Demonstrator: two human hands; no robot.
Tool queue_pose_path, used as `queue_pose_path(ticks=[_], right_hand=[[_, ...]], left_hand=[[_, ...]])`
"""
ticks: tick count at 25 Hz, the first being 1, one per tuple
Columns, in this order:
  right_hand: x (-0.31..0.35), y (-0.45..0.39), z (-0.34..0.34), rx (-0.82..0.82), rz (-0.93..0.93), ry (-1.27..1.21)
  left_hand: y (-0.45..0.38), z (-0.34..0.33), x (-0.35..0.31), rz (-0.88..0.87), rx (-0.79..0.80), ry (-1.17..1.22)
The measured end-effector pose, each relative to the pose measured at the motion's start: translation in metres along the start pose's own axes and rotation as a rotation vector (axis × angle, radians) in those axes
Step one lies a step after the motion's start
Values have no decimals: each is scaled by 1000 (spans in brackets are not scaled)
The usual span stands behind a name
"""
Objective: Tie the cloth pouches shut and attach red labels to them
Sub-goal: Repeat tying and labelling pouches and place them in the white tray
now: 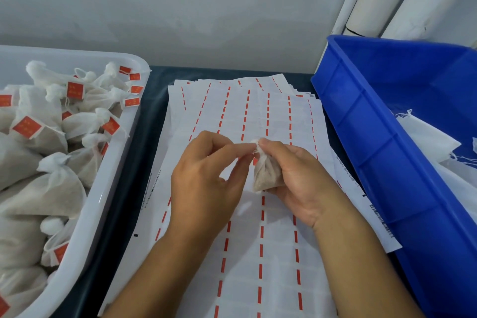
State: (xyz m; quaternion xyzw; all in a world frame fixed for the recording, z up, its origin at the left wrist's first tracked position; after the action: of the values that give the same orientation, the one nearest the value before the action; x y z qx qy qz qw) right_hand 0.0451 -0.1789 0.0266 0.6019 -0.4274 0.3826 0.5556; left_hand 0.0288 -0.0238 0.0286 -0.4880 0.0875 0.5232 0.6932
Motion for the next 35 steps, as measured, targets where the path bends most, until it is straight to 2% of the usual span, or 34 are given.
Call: queue_pose_path(ticks=[3,7,15,20,24,27,29,32,35], right_hand=[[-1,-2,2,-28,12,4],[-1,-2,4,-22,15,43],[0,-1,4,-55,129,286],[1,0,2,-69,314,469],[4,3,-2,-76,530,577],[6,5,-4,-99,593,590],[7,7,-7,-101,611,581],[8,8,-8,-108,640,568],[9,9,-8,-87,655,543]], left_hand=[[1,-1,2,-56,60,-34],[0,-1,2,-37,80,-2],[-1,0,2,-12,108,-77],[1,-4,5,141,227,-108],[0,-8,10,405,357,177],[-3,-9,13,720,471,380],[-4,-8,10,883,494,599],[-5,-3,3,1017,560,952],[-6,1,1,1099,580,1159]])
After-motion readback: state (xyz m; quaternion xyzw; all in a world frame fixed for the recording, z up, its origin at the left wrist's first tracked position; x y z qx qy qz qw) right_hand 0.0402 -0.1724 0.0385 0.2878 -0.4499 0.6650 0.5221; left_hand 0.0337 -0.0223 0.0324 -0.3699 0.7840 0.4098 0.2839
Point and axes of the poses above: each hand's wrist, its own y-axis away from the middle knuckle, its own z-axis out of the back of the hand, x = y × z, the point moved 2 cm from there along -y, towards the middle knuckle, and after that the axes turned 1 degree about -x, right-handed, at the moved point
